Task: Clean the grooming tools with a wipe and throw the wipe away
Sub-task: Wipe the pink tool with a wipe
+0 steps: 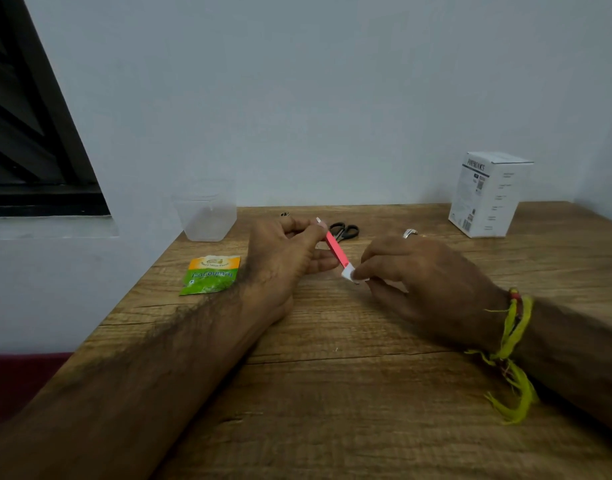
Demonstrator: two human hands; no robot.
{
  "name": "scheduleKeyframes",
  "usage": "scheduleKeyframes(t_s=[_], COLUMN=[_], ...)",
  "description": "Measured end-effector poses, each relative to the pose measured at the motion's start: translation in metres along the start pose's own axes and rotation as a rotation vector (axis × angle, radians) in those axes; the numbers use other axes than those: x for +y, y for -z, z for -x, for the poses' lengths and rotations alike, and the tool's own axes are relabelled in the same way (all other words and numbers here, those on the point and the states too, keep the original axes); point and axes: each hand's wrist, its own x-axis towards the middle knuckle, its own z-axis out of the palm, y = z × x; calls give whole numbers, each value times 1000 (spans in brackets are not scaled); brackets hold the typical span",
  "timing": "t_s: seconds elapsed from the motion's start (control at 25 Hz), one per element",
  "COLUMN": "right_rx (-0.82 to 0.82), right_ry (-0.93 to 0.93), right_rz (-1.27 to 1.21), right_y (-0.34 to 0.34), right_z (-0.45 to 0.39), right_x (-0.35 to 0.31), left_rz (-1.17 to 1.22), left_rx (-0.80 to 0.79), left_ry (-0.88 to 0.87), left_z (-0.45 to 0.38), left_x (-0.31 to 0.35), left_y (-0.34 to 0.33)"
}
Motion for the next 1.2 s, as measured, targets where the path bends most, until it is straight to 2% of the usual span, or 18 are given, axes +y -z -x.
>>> scheduleKeyframes(t_s=[0.16,0.36,0.52,0.6,0.8,1.0,1.2], right_rx=[287,351,363,385,559,517,444], right_ry=[-186,-249,-273,-308,-620,-577,-607], right_rz=[-198,-192,-114,-106,-225,-247,-309], right_y=[-5,-19,-24,-27,-57,-71,-71], right_z=[4,-7,-9,-15,-60,-70,-70], right_x=[13,13,11,10,10,18,18], left_rz=[-6,-11,-155,-230,-183,-194,-216], left_rx=[4,-70,-153,-139,-34,78,85], left_ry=[-9,-22,-111,-174,-162,-125,10], left_z=[-3,-1,3,4,0,-19,-31], left_x=[-1,6,7,12,26,51,69], left_y=[2,4,5,8,24,56,85])
